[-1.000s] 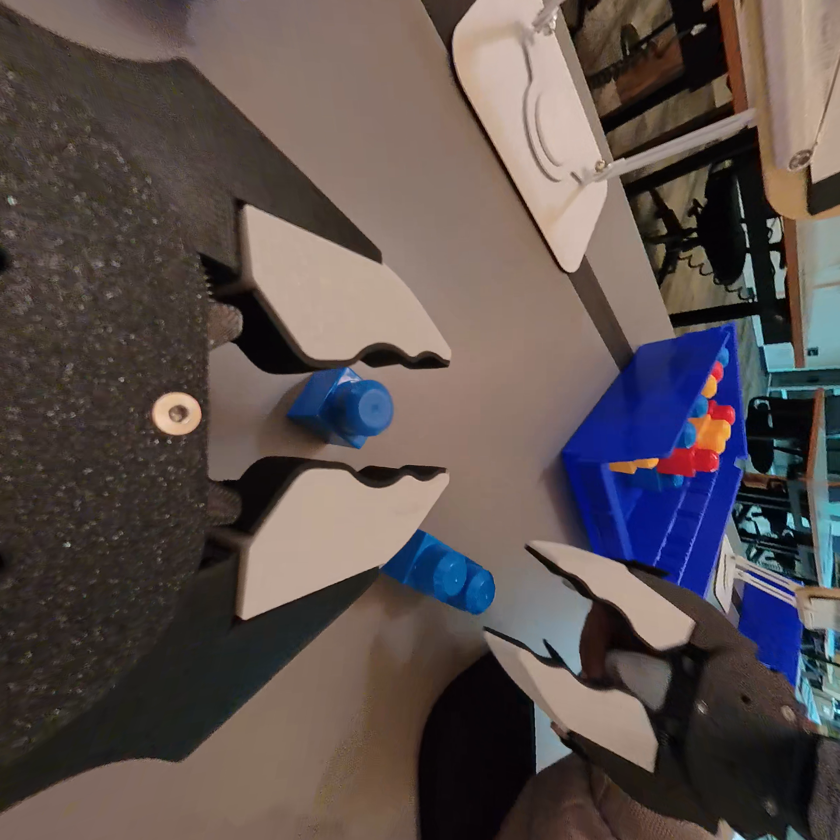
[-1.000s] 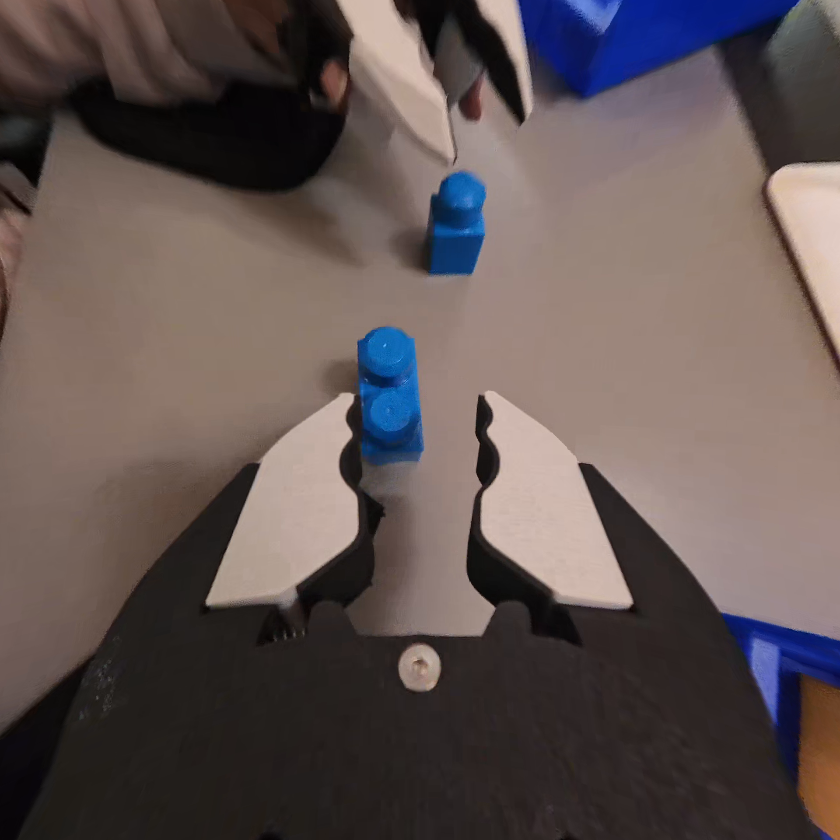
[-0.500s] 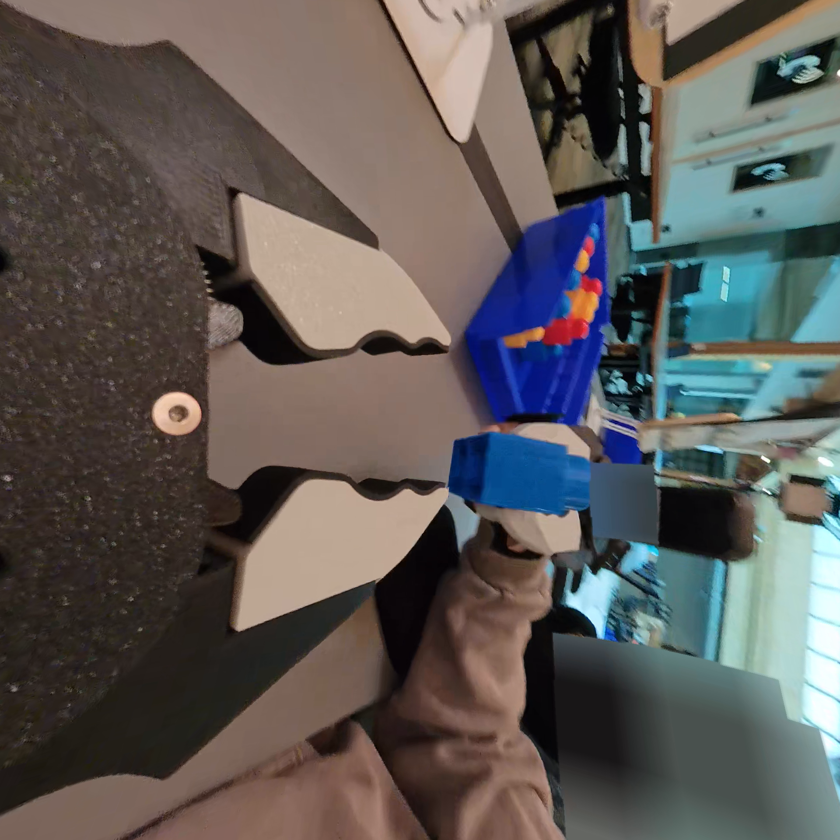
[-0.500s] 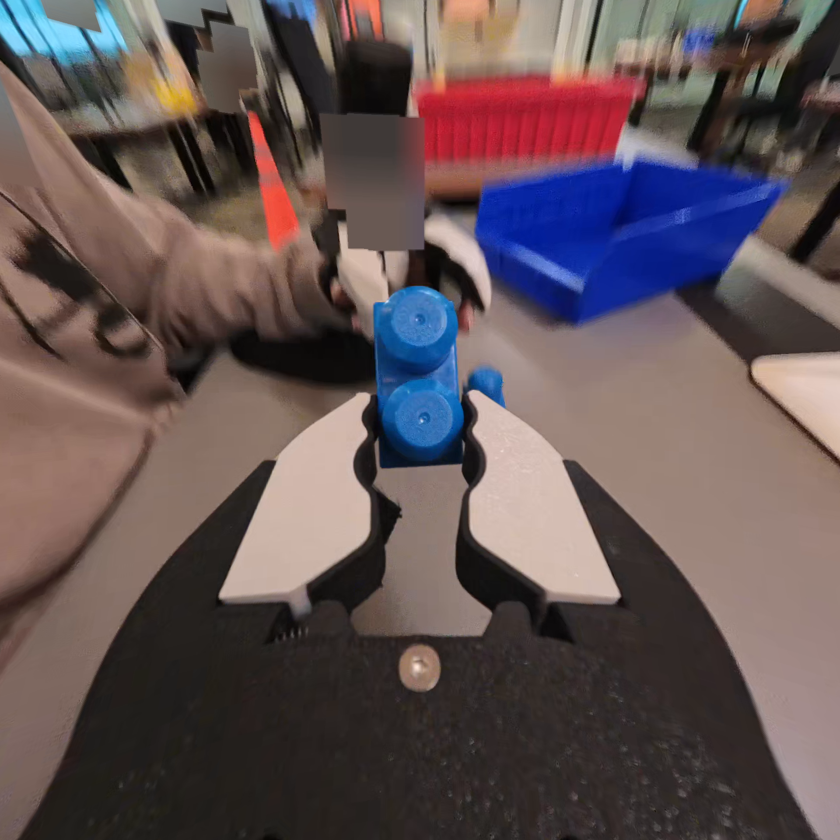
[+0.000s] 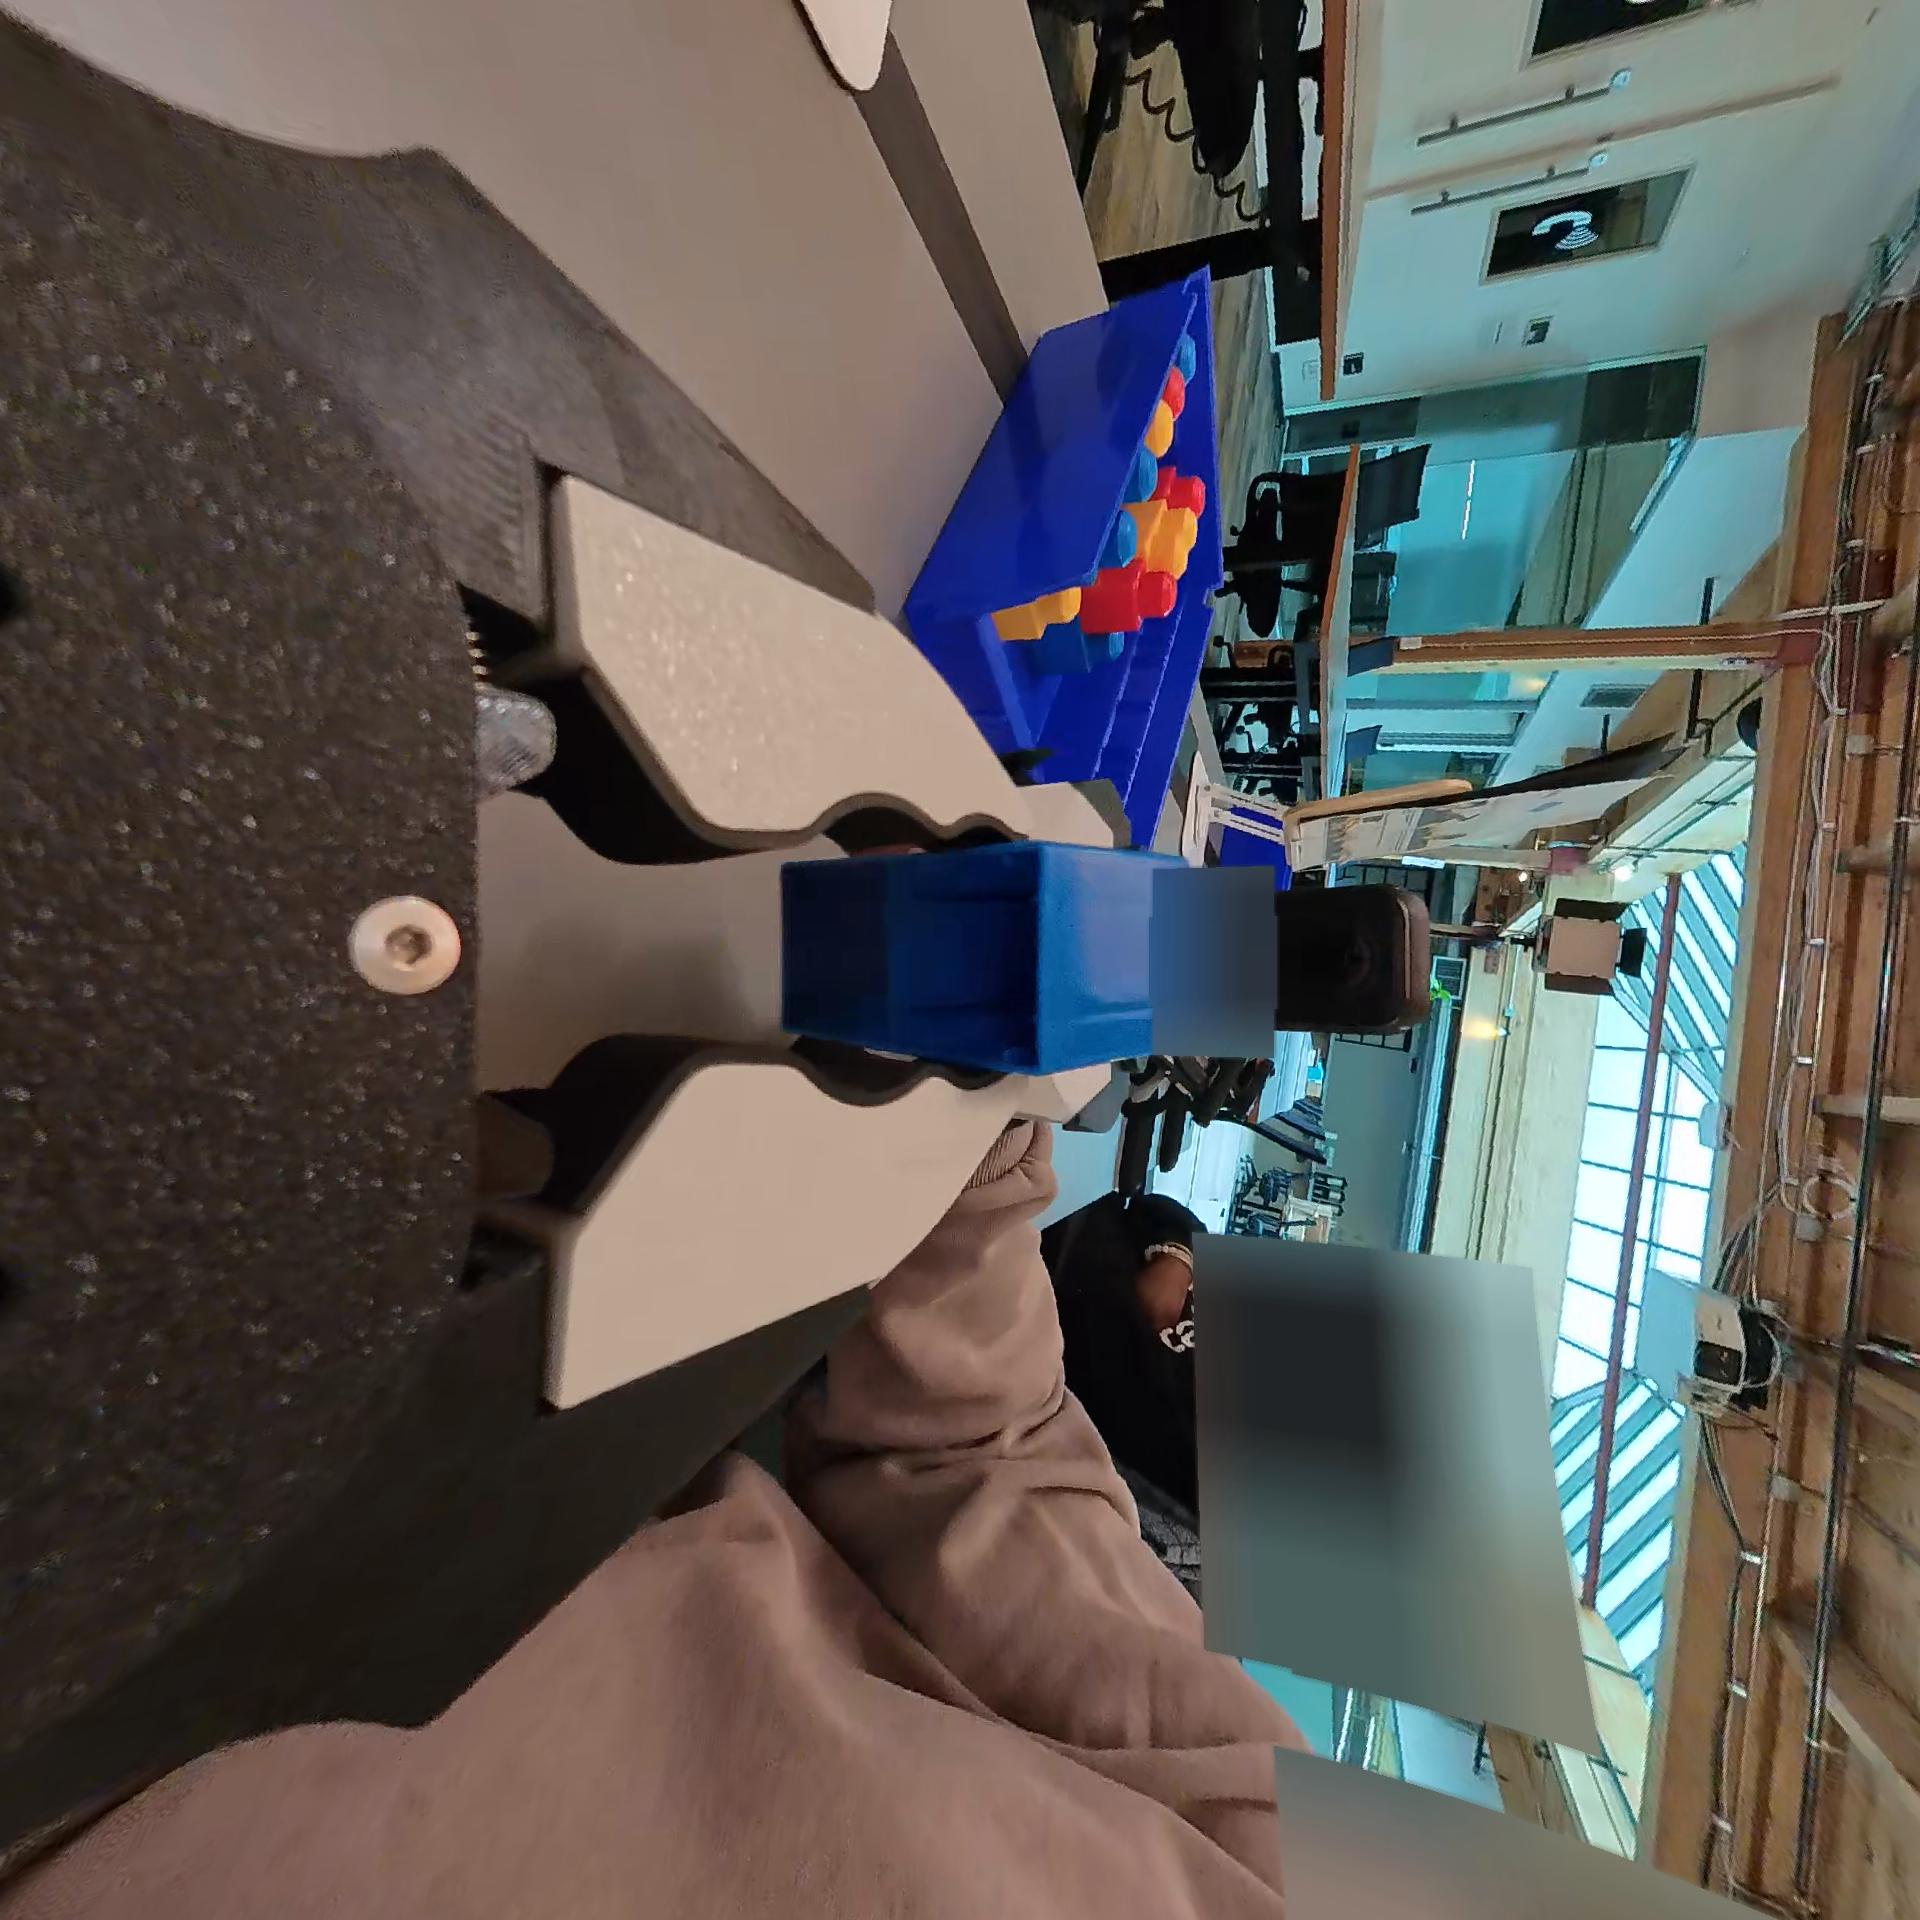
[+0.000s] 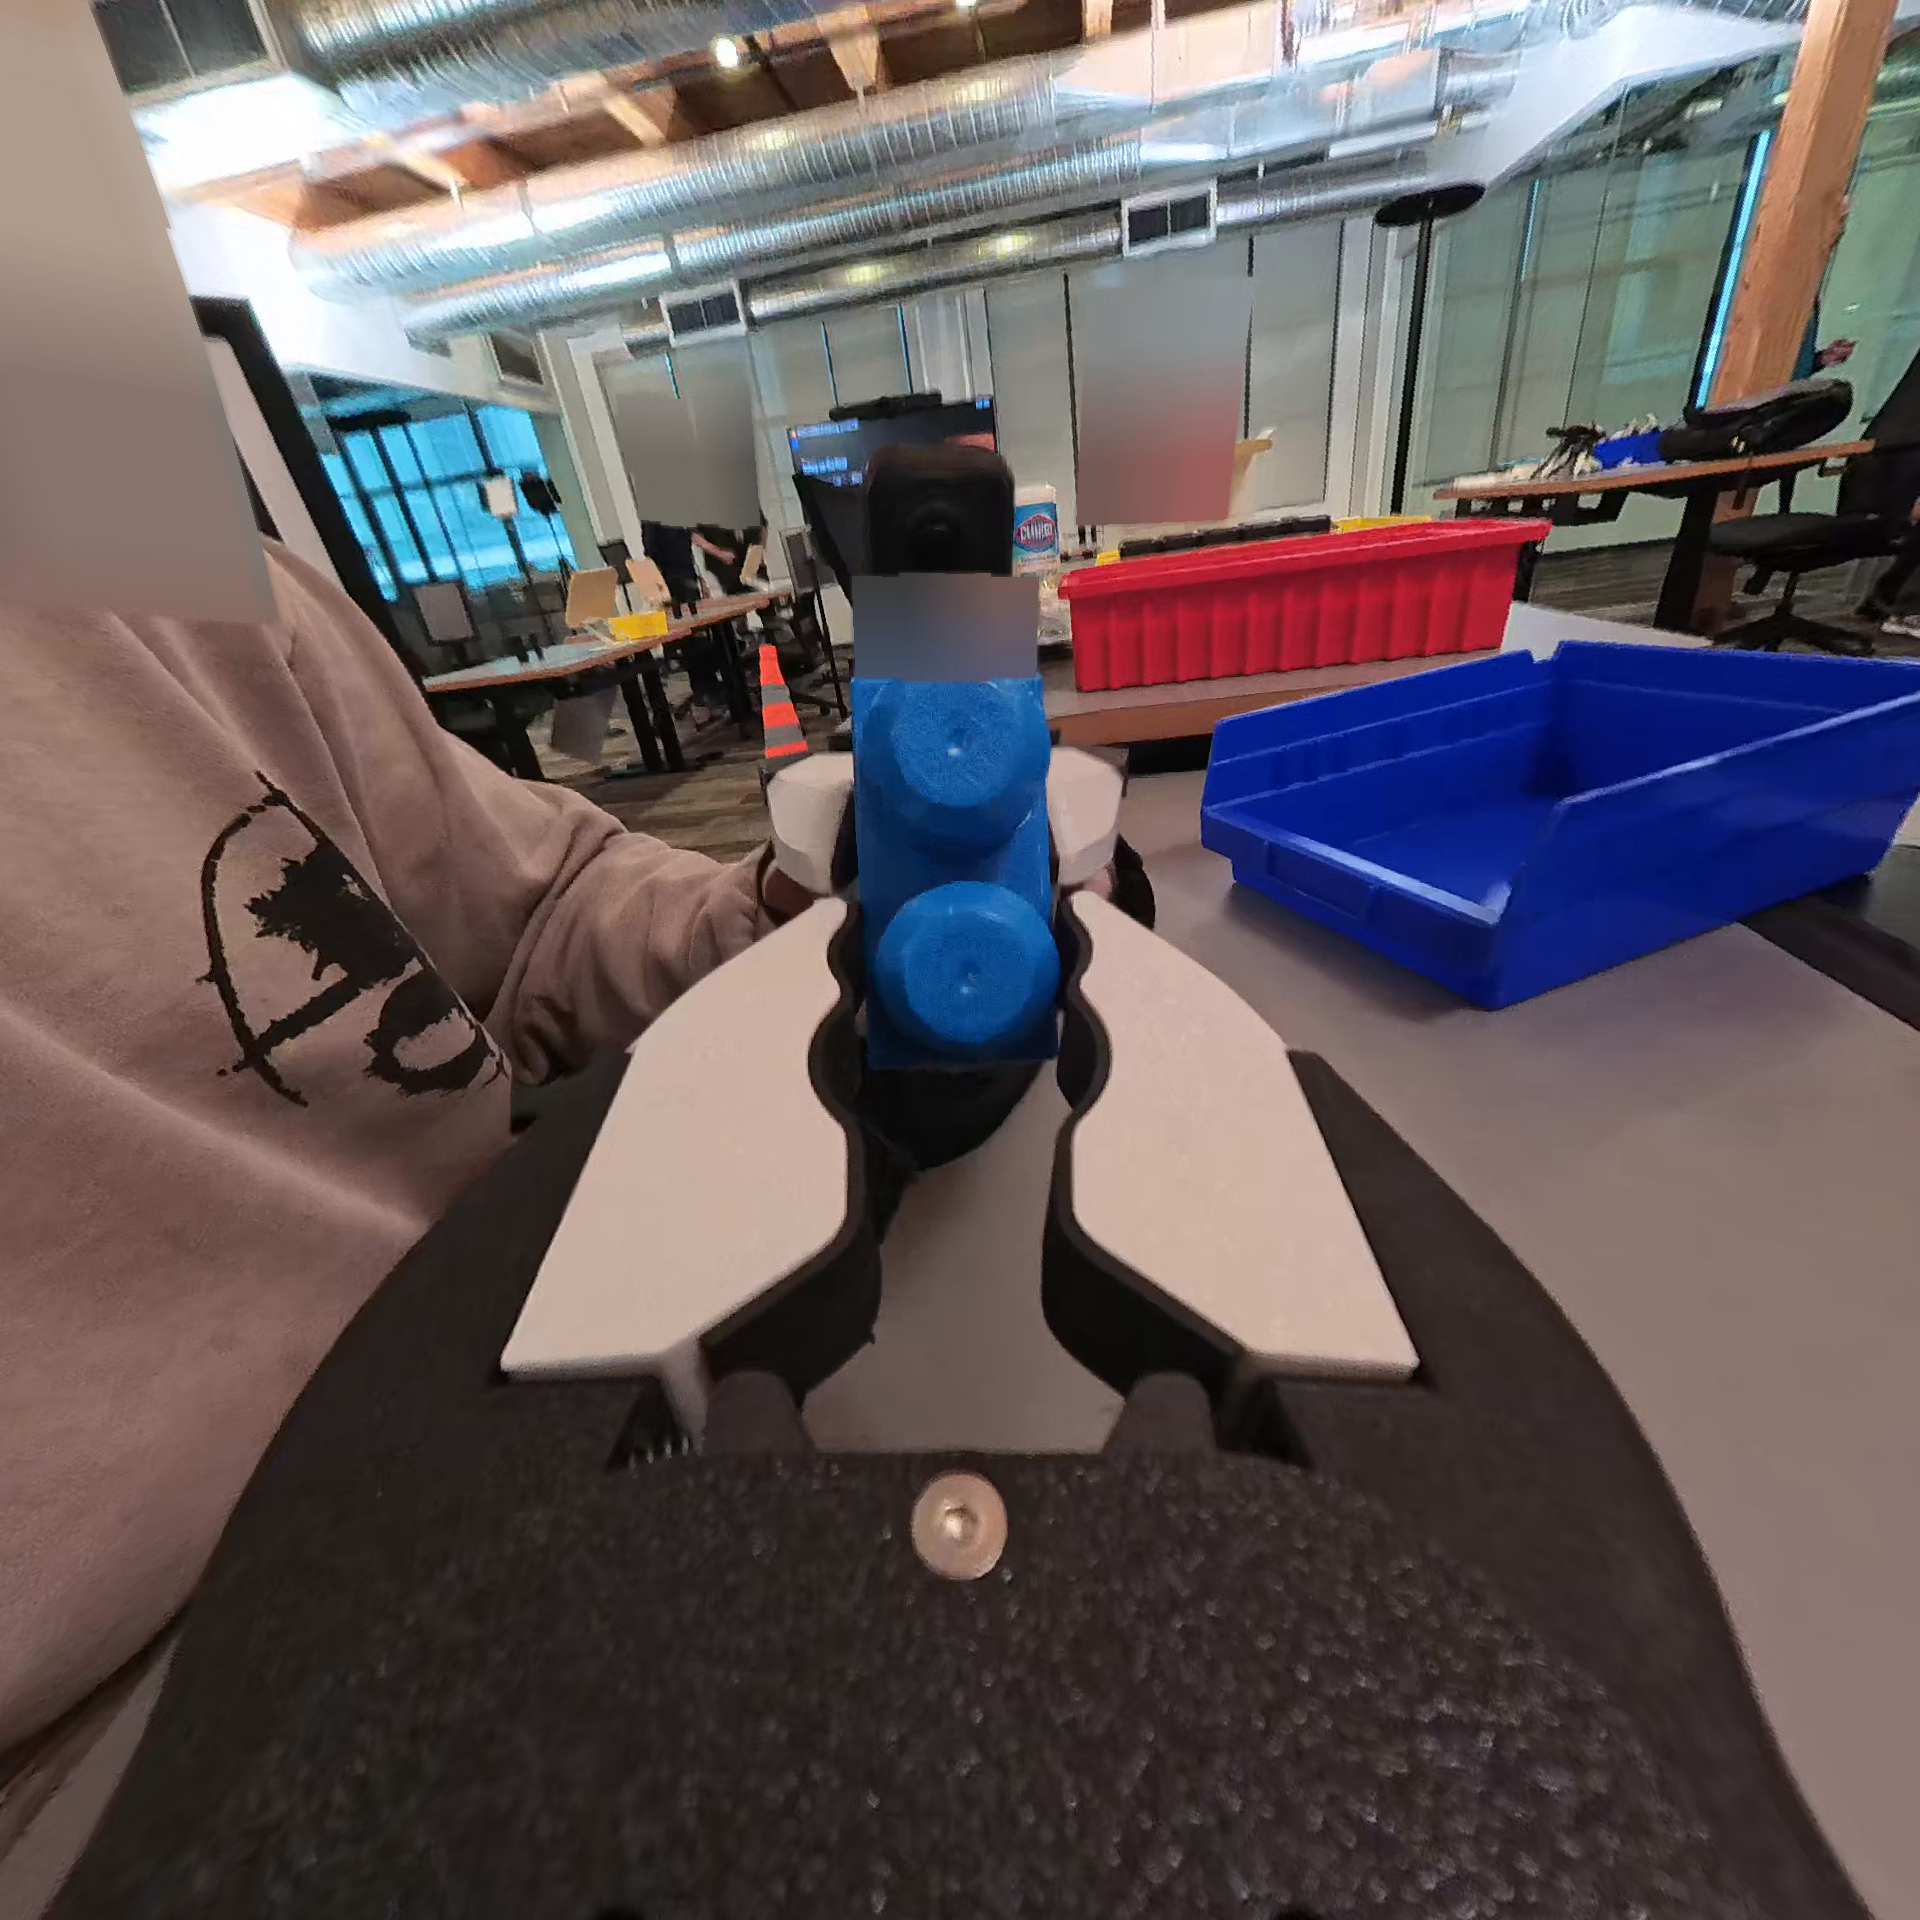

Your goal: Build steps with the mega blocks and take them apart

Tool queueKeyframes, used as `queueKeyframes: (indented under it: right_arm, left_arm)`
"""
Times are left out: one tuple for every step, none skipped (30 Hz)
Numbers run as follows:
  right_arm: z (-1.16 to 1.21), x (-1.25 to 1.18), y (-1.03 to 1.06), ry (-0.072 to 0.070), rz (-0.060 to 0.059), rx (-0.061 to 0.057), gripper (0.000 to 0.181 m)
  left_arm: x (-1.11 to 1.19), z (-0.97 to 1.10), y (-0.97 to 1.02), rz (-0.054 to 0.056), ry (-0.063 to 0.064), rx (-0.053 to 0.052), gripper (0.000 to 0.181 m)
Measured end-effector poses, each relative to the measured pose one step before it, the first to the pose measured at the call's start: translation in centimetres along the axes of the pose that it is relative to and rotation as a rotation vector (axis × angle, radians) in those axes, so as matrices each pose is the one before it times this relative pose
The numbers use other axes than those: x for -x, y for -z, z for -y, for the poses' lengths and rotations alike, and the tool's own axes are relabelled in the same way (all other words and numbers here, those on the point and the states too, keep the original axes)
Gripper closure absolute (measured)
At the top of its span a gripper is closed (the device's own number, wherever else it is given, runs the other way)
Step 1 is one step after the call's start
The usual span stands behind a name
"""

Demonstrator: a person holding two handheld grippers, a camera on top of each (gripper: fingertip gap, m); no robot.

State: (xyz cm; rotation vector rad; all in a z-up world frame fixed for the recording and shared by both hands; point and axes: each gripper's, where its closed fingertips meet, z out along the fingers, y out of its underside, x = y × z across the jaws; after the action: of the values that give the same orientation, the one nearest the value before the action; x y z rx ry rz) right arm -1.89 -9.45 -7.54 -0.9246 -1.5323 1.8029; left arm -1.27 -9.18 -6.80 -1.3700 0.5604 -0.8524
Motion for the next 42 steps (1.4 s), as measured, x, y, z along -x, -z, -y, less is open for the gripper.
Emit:
queueKeyframes:
  right_arm:
    - [-0.516, -0.034, -0.188, 0.0023, -0.0011, 0.0375, 0.147]
    - [-0.375, -0.077, -0.149, -0.0023, -0.0011, 0.0382, 0.147]
    - [-0.165, -0.330, 0.001, 0.0011, -0.0127, 0.0352, 0.147]
    - [-0.081, -0.430, 0.159, 0.0100, -0.0135, 0.0366, 0.145]
    - [-0.175, -0.569, 0.193, 0.0143, -0.0192, 0.0456, 0.141]
    - [-0.467, -0.787, 0.112, 0.0243, -0.0327, 0.0623, 0.140]
    - [-0.770, -0.906, -0.052, 0.0351, -0.0400, 0.0750, 0.138]
    - [-0.988, -0.880, -0.301, 0.0276, -0.0353, 0.0833, 0.136]
    - [-1.051, -0.812, -0.547, 0.0103, -0.0284, 0.0822, 0.135]
    - [-0.924, -0.641, -0.773, 0.0027, -0.0177, 0.0727, 0.133]
    - [-0.739, -0.538, -0.913, 0.0049, -0.0173, 0.0601, 0.133]
    - [-0.624, -0.321, -1.016, 0.0089, -0.0095, 0.0540, 0.132]
    - [-0.481, -0.119, -1.066, 0.0077, -0.0011, 0.0488, 0.130]
    - [-0.292, -0.022, -1.056, 0.0048, 0.0040, 0.0368, 0.128]
    - [-0.194, 0.003, -1.019, 0.0021, 0.0058, 0.0294, 0.127]
    - [-0.186, -0.087, -0.963, 0.0003, 0.0015, 0.0265, 0.126]
    - [-0.210, -0.122, -0.904, 0.0000, 0.0008, 0.0246, 0.125]
    - [-0.259, -0.053, -0.816, -0.0017, 0.0063, 0.0235, 0.124]
    - [-0.255, -0.020, -0.708, -0.0043, 0.0078, 0.0181, 0.128]
    - [-0.238, -0.014, -0.524, -0.0062, 0.0060, 0.0122, 0.133]
    - [0.114, 0.069, -0.193, -0.0159, 0.0135, -0.0166, 0.137]
    - [0.310, -0.011, 0.227, -0.0259, 0.0160, -0.0339, 0.141]
    - [0.427, -0.081, 0.592, -0.0176, 0.0127, -0.0449, 0.145]
    - [0.574, -0.322, 0.930, -0.0193, -0.0036, -0.0540, 0.146]
    - [0.880, -0.205, 1.196, -0.0201, 0.0057, -0.0721, 0.146]
    - [1.296, -0.036, 1.447, -0.0150, 0.0145, -0.0976, 0.146]
    - [1.484, -0.219, 1.582, -0.0185, -0.0014, -0.1042, 0.146]
    - [1.713, -0.127, 1.623, -0.0173, 0.0025, -0.1147, 0.146]
    - [1.993, 0.196, 1.621, -0.0206, 0.0195, -0.1293, 0.146]
    - [2.149, 0.475, 1.483, -0.0242, 0.0306, -0.1345, 0.146]
    - [2.002, 0.636, 1.201, -0.0230, 0.0320, -0.1189, 0.146]
    - [1.568, 0.721, 0.816, -0.0137, 0.0276, -0.0896, 0.146]
    - [1.018, 0.803, 0.453, -0.0025, 0.0234, -0.0569, 0.146]
    - [0.495, 0.755, 0.171, 0.0040, 0.0154, -0.0293, 0.146]
    - [0.147, 0.721, -0.016, 0.0069, 0.0130, -0.0143, 0.146]
    - [-0.058, 0.613, -0.119, 0.0046, 0.0096, -0.0079, 0.146]
    - [-0.279, 0.506, -0.196, 0.0036, 0.0080, 0.0032, 0.146]
    - [-0.434, 0.429, -0.252, 0.0021, 0.0098, 0.0115, 0.146]
    - [-0.554, 0.320, -0.270, 0.0010, 0.0087, 0.0176, 0.146]
    - [-0.513, 0.187, -0.266, 0.0013, 0.0059, 0.0160, 0.146]
    - [-0.490, 0.094, -0.237, 0.0042, 0.0031, 0.0187, 0.146]
    - [-0.324, 0.084, -0.174, 0.0060, 0.0044, 0.0136, 0.146]
  left_arm:
    - [0.065, 0.029, 0.134, -0.0014, 0.0030, 0.0039, 0.145]
    - [0.164, 0.163, 0.219, 0.0052, -0.0047, 0.0000, 0.144]
    - [0.326, 0.450, 0.394, 0.0156, -0.0130, -0.0138, 0.144]
    - [0.429, 0.554, 0.558, 0.0154, -0.0112, -0.0158, 0.144]
    - [0.514, 0.451, 0.638, 0.0139, -0.0083, -0.0068, 0.144]
    - [0.617, 0.347, 0.678, 0.0197, -0.0134, -0.0038, 0.145]
    - [0.646, 0.257, 0.703, 0.0216, -0.0156, -0.0017, 0.145]
    - [0.612, 0.173, 0.664, 0.0188, -0.0126, 0.0007, 0.145]
    - [0.571, 0.159, 0.625, 0.0170, -0.0118, -0.0006, 0.145]
    - [0.513, 0.147, 0.566, 0.0148, -0.0119, -0.0001, 0.145]
    - [0.494, 0.082, 0.489, 0.0151, -0.0095, 0.0033, 0.145]
    - [0.452, 0.071, 0.425, 0.0140, -0.0077, 0.0037, 0.145]
    - [0.321, 0.063, 0.372, 0.0083, -0.0049, 0.0019, 0.144]
    - [0.241, 0.066, 0.289, 0.0059, -0.0019, -0.0002, 0.145]
    - [0.208, 0.019, 0.209, 0.0066, -0.0014, 0.0007, 0.144]
    - [0.154, -0.038, 0.132, 0.0059, -0.0030, 0.0044, 0.144]
    - [0.127, -0.064, 0.075, 0.0053, -0.0036, 0.0047, 0.145]
    - [0.065, -0.023, 0.045, 0.0028, -0.0007, 0.0014, 0.145]
    - [0.037, -0.012, 0.018, 0.0001, 0.0023, -0.0002, 0.145]
    - [0.005, -0.034, 0.005, -0.0006, 0.0023, 0.0004, 0.145]
    - [-0.019, -0.048, -0.025, -0.0017, 0.0022, 0.0010, 0.145]
    - [-0.039, -0.043, -0.038, -0.0023, 0.0030, -0.0002, 0.145]
    - [-0.086, -0.039, -0.066, -0.0037, 0.0040, -0.0015, 0.145]
    - [-0.108, -0.045, -0.093, -0.0058, 0.0050, -0.0014, 0.145]
    - [-0.169, -0.025, -0.124, -0.0073, 0.0046, -0.0019, 0.145]
    - [-0.210, -0.005, -0.131, -0.0094, 0.0044, -0.0027, 0.145]
    - [-0.250, 0.022, -0.164, -0.0110, 0.0063, -0.0043, 0.145]
    - [-0.277, 0.013, -0.198, -0.0122, 0.0082, -0.0055, 0.144]
    - [-0.307, -0.050, -0.256, -0.0136, 0.0091, -0.0034, 0.144]
    - [-0.326, -0.098, -0.296, -0.0147, 0.0092, 0.0001, 0.145]
    - [-0.357, -0.126, -0.332, -0.0154, 0.0092, 0.0008, 0.144]
    - [-0.347, -0.131, -0.359, -0.0162, 0.0114, 0.0009, 0.145]
    - [-0.325, -0.155, -0.358, -0.0147, 0.0130, 0.0019, 0.144]
    - [-0.301, -0.167, -0.361, -0.0135, 0.0119, 0.0028, 0.145]
    - [-0.276, -0.203, -0.333, -0.0124, 0.0095, 0.0048, 0.144]
    - [-0.216, -0.212, -0.317, -0.0089, 0.0050, 0.0069, 0.144]
    - [-0.186, -0.196, -0.288, -0.0066, 0.0018, 0.0068, 0.144]
    - [-0.166, -0.150, -0.251, -0.0066, 0.0034, 0.0051, 0.144]
    - [-0.140, -0.124, -0.225, -0.0068, 0.0050, 0.0047, 0.144]
    - [-0.114, -0.131, -0.200, -0.0048, 0.0037, 0.0055, 0.144]
    - [-0.040, -0.171, -0.159, -0.0010, 0.0036, 0.0076, 0.144]
    - [0.034, -0.194, -0.106, 0.0023, 0.0049, 0.0081, 0.145]
